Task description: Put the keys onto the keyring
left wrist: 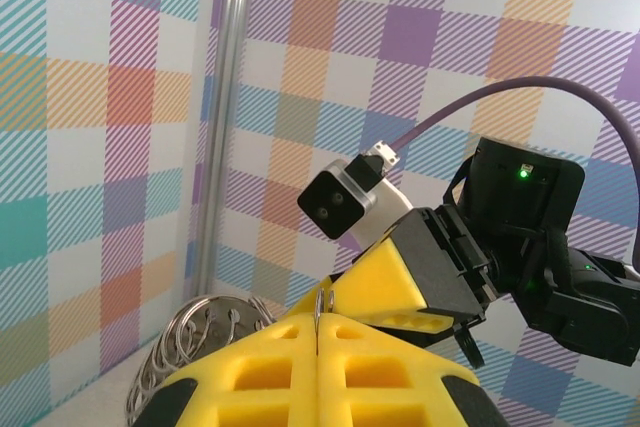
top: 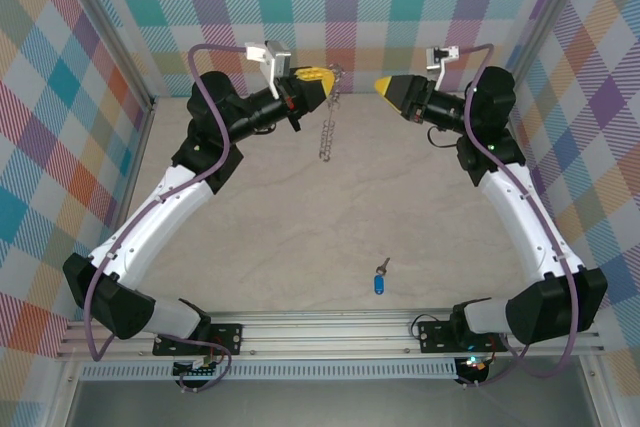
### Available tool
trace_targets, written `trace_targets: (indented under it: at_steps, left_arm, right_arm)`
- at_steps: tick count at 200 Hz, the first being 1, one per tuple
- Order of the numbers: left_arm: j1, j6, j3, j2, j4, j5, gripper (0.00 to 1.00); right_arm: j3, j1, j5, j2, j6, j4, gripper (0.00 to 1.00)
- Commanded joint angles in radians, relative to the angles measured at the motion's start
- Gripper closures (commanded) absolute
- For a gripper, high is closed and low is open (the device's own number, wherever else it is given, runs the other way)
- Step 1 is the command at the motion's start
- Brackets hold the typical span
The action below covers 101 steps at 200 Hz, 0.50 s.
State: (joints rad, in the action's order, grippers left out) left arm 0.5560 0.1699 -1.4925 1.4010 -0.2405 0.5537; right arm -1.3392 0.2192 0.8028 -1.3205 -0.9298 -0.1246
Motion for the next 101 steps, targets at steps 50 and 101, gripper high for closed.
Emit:
trace_targets:
  at_steps: [50, 101]
  left_arm:
    - [0.010, 0.075, 0.076, -0.065, 0.013, -0.122, 1.00]
    - [0.013, 0.116, 0.157, -0.115, 0.053, -0.180, 1.00]
  right_arm:
    - [0.220, 0.000, -0.182, 0.123, 0.124, 0.477, 0.42]
    - [0.512, 0.020, -0.328, 0.202, 0.078, 0.670, 0.48]
